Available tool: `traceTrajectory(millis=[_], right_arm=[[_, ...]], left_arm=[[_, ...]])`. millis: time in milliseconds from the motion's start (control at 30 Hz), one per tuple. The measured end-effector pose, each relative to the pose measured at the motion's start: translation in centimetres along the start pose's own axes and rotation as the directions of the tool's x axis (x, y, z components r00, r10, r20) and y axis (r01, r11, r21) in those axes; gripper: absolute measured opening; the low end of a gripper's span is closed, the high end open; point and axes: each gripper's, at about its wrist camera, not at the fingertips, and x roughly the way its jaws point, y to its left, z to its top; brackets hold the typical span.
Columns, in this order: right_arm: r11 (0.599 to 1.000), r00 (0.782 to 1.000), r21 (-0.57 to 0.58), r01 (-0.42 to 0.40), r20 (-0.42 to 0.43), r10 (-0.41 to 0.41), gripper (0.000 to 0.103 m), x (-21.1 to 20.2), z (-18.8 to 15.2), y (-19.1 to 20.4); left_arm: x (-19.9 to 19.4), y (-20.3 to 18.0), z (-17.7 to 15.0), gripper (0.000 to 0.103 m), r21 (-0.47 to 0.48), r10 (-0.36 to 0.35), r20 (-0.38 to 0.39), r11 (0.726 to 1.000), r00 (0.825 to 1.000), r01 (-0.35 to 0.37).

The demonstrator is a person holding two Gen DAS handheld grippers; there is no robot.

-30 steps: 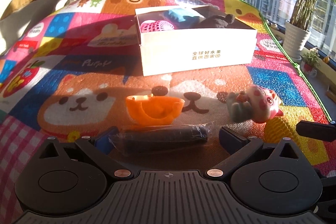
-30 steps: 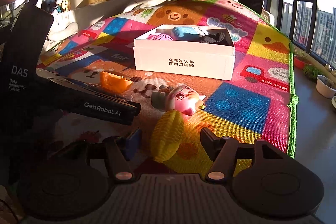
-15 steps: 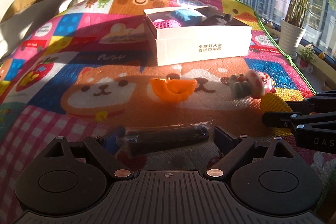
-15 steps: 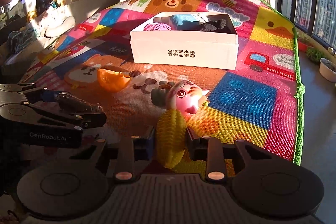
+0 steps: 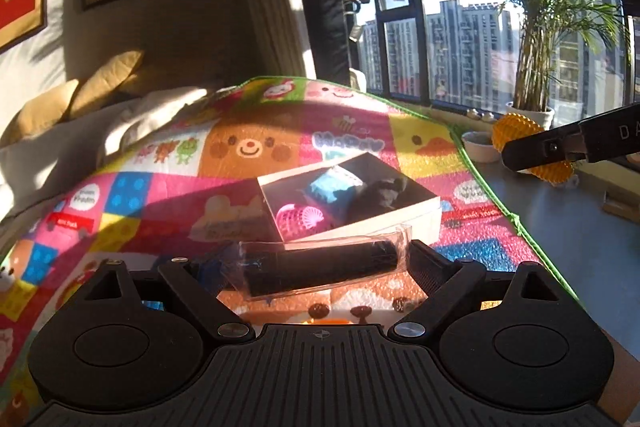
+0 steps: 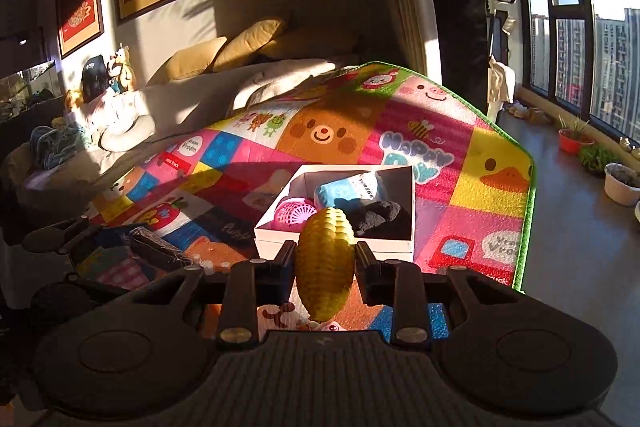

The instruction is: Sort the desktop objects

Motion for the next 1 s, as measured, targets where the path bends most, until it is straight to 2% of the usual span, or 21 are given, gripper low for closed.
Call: traceTrajectory(millis=[100, 200, 367, 467, 533, 633, 833, 1000], right_arm=[[0.998, 1.000, 0.057, -0.015, 0.024, 0.014, 0.030, 0.8, 3.0, -2.0], [0.998, 0.999, 0.067, 0.012, 0.042, -0.014, 0.030, 2.7, 5.0, -3.5], [0.997, 1.000, 0.077, 0.029, -0.004, -0.029, 0.031, 8.1, 7.0, -5.2], [0.995, 0.999, 0.093, 0.039, -0.035, -0.036, 0.031, 11.0, 7.7, -5.9], [0.993, 0.998, 0.117, 0.033, -0.058, -0.027, 0.031, 12.8, 8.0, -6.4], [0.992, 0.996, 0.123, 0.026, -0.082, -0.016, 0.031, 15.2, 8.3, -6.2], [0.982, 0.983, 0.189, -0.030, -0.173, 0.063, 0.030, 22.8, 9.6, -3.8], [0.979, 0.982, 0.205, 0.008, -0.187, 0.032, 0.032, 28.8, 9.9, -1.1]], left_arm=[[3.3, 0.0, 2.3, 0.094, -0.006, -0.011, -0.002, 1.000, 1.000, 0.011], [7.7, -0.1, 3.7, 0.094, -0.030, -0.032, -0.034, 0.999, 0.999, 0.031], [14.9, -0.7, 5.1, 0.098, -0.078, -0.071, -0.037, 0.995, 0.997, 0.068], [17.0, -0.3, 4.7, 0.100, -0.070, -0.076, -0.060, 0.995, 0.995, 0.072], [16.6, 0.8, 3.6, 0.101, -0.080, -0.077, -0.064, 0.994, 0.995, 0.072], [14.4, 3.2, 1.4, 0.103, -0.113, -0.035, -0.068, 0.993, 0.997, 0.028], [11.8, 7.5, -2.2, 0.103, -0.192, -0.026, -0.123, 0.981, 0.992, 0.001], [10.7, 10.1, -4.4, 0.103, -0.259, -0.005, -0.157, 0.965, 0.988, -0.036]])
